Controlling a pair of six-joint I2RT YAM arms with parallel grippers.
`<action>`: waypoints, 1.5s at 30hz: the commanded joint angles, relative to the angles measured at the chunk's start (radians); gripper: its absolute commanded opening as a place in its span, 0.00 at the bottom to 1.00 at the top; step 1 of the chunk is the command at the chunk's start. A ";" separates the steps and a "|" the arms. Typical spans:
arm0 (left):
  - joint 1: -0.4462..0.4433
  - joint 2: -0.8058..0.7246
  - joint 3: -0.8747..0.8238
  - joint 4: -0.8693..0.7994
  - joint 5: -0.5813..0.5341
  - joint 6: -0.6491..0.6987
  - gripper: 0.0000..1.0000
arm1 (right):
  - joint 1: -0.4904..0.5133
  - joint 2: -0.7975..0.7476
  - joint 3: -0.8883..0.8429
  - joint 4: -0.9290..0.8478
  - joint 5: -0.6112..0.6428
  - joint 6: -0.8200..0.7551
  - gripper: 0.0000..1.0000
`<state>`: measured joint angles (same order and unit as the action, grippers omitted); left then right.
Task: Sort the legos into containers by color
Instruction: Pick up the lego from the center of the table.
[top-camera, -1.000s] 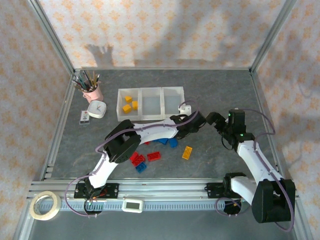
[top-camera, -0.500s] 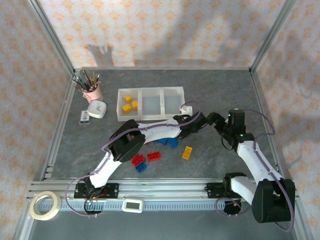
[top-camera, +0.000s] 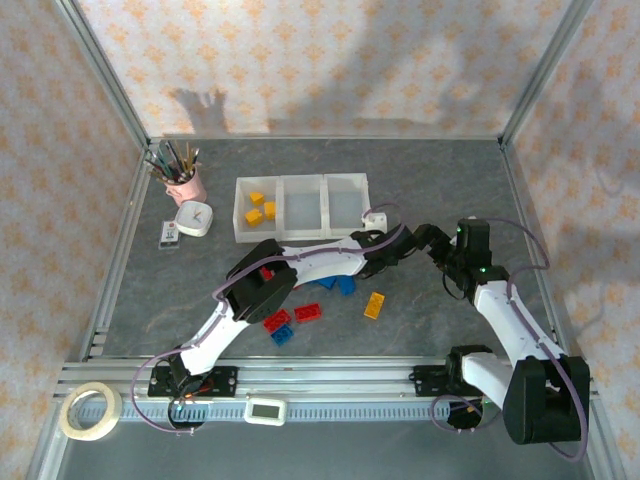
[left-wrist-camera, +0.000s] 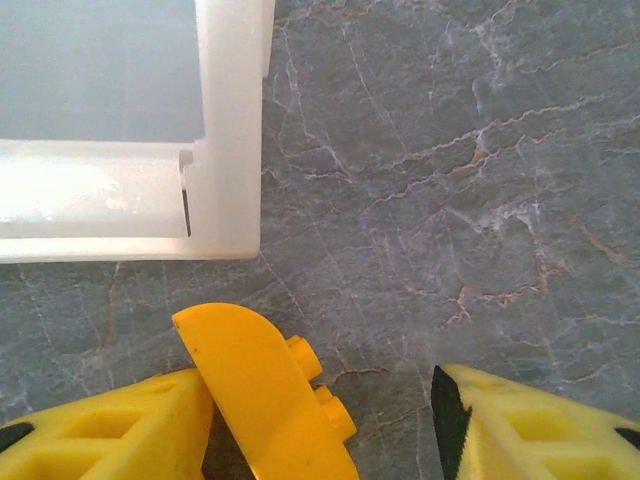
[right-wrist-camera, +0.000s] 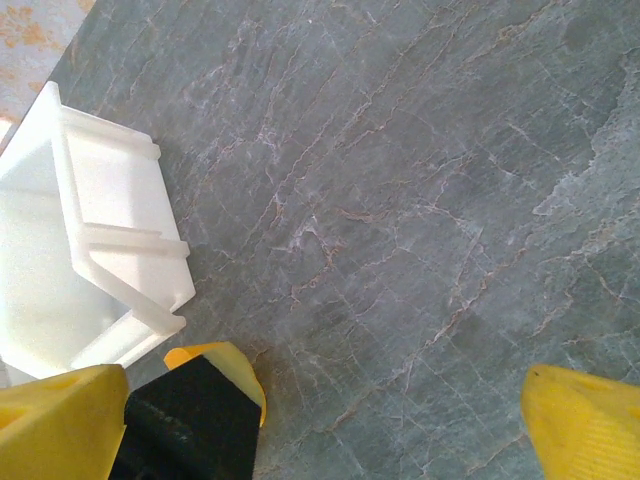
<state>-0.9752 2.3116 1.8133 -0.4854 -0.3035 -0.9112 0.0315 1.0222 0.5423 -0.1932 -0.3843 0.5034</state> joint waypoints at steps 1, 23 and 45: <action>-0.001 0.029 0.051 -0.033 -0.013 0.014 0.59 | -0.008 0.004 -0.010 0.021 -0.005 -0.012 1.00; 0.007 0.035 0.063 -0.039 -0.015 0.046 0.24 | -0.016 0.003 -0.022 0.019 -0.013 -0.017 1.00; -0.003 -0.490 -0.358 0.203 0.142 0.111 0.23 | -0.010 -0.046 0.062 -0.084 -0.094 -0.079 1.00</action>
<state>-0.9752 1.9099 1.5043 -0.3473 -0.1711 -0.8307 0.0223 0.9741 0.5716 -0.2554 -0.4374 0.4534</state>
